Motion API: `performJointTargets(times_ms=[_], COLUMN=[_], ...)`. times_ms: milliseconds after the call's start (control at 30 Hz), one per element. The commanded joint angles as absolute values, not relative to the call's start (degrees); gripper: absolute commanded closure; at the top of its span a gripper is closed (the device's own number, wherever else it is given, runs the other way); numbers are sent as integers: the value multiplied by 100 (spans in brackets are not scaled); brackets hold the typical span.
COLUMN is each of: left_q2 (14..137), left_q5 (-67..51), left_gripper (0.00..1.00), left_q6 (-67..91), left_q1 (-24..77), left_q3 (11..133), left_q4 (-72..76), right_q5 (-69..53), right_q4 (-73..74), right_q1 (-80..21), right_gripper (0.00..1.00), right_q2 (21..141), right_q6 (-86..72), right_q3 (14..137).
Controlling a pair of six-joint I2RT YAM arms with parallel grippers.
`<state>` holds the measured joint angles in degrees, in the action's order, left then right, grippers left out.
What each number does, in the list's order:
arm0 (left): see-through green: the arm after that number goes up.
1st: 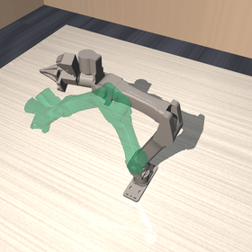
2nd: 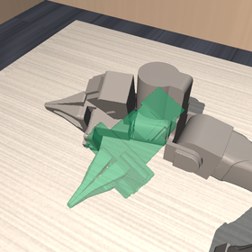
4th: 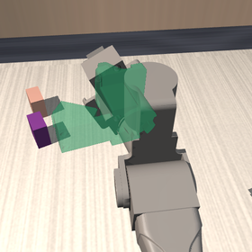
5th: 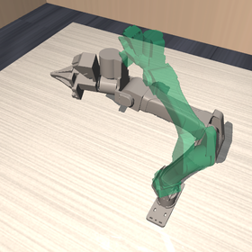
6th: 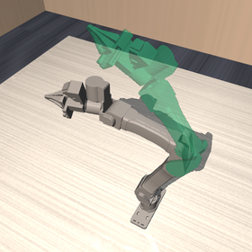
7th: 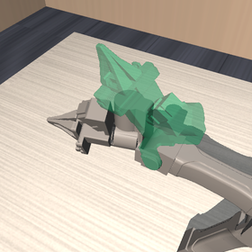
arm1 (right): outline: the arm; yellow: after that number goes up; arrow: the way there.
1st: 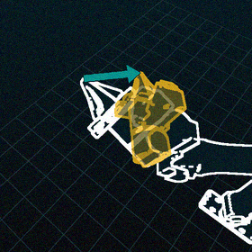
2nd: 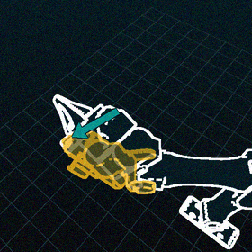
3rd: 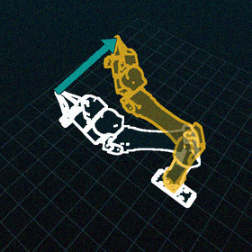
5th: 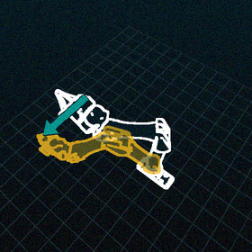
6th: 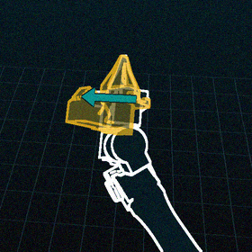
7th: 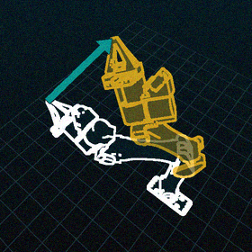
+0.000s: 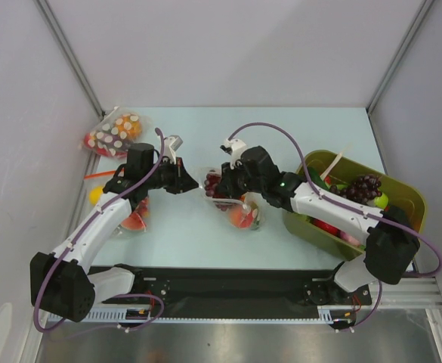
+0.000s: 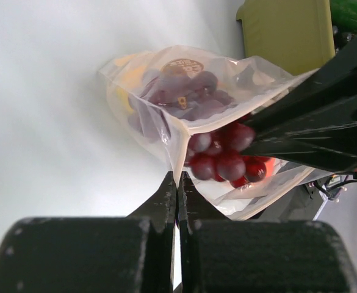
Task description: Open the zip-top bag and remove the fake food
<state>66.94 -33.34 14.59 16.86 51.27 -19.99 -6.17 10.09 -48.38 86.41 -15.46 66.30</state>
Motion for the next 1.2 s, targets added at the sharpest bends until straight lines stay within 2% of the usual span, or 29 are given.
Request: performJointTargets(times_ms=[0,333,1000,1167], left_q2=[6627,6697,6741,6697], left_q5=[-3454,-3533,-3516,-3498], left_gripper=[99,100,100,99], left_q6=[1512,1521,1503,1485], left_q1=[1705,1705,1705,1705], left_q3=[5238,5238,5247,5247], left_q4=[-1819,-1802,-1819,-1837], right_q5=[-1668,-3127,-4131,-4061], right_q4=[63,-1053,-3602,-3552], right_q1=[-4641,-4456,-4105,-3947], right_gripper=[89,89,90,89], right_q2=[8122,7559,7392,7015], right_q6=[-1819,-2231,-3831,-3692], right_q3=[6408,6056,5898,5915])
